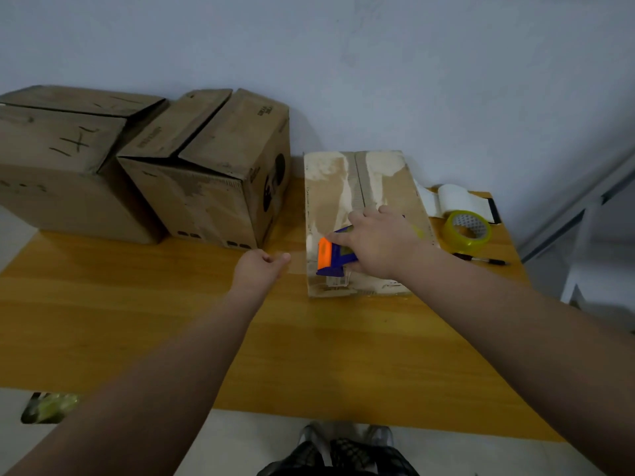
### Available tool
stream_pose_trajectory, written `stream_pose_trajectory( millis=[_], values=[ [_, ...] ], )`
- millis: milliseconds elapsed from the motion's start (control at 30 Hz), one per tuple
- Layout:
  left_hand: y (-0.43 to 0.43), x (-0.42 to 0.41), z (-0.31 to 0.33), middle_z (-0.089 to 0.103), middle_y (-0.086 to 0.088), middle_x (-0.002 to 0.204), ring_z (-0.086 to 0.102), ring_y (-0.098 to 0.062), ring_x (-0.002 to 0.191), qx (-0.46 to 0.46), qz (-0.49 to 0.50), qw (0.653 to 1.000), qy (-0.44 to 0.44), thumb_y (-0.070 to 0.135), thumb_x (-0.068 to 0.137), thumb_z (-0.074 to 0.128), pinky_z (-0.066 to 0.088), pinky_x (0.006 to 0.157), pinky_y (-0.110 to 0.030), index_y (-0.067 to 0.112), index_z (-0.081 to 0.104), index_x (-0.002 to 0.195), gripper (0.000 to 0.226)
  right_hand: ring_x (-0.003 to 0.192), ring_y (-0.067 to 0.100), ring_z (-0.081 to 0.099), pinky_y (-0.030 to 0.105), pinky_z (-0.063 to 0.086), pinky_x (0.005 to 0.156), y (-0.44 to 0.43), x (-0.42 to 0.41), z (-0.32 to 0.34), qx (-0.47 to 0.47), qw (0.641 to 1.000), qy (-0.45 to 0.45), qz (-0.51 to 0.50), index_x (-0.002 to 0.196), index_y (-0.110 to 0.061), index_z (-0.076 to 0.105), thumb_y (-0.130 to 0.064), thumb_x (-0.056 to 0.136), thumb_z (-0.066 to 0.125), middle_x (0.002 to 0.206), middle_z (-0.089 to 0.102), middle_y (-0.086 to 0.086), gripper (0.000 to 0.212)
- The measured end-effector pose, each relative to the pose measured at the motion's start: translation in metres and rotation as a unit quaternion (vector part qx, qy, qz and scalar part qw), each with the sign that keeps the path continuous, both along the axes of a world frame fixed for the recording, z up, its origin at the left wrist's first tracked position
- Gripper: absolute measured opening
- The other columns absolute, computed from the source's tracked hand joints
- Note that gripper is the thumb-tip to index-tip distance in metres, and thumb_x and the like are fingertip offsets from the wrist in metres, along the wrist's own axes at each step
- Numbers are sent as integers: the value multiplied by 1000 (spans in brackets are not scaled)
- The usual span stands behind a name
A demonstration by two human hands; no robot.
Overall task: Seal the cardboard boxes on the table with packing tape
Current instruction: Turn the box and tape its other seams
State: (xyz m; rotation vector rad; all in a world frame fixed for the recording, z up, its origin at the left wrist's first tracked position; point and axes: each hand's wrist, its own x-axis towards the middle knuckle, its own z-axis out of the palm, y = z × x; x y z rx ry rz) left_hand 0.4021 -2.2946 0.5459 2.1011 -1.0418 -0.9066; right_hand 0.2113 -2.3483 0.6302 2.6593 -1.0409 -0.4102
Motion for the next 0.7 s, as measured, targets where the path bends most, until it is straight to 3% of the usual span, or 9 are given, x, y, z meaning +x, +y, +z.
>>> stream_pose_trajectory(
  millis=[333,500,700],
  values=[
    [-7,-11,-18,58,-5,78,56,-20,75,57,-17,998,19,38,91,59,52,76,-39,13,56,81,27,122,29,45,40,37,98,-5,3,-1,11,1000,13,-1,150,-34,21,-57,93,47,134,46,9,67],
    [-10,-19,-24,56,-1,80,49,-14,69,103,-26,991,87,42,91,56,43,60,-27,9,58,98,34,120,30,45,41,35,99,-3,3,-2,5,1000,12,-4,150,-34,20,-58,93,45,132,46,9,67],
    [-10,-14,-19,54,-1,74,42,-13,60,198,-9,967,158,52,89,55,35,52,-24,6,58,101,48,122,29,45,40,35,100,-2,3,-2,12,1000,6,-7,150,-35,20,-57,93,46,133,46,8,67]
  ],
)
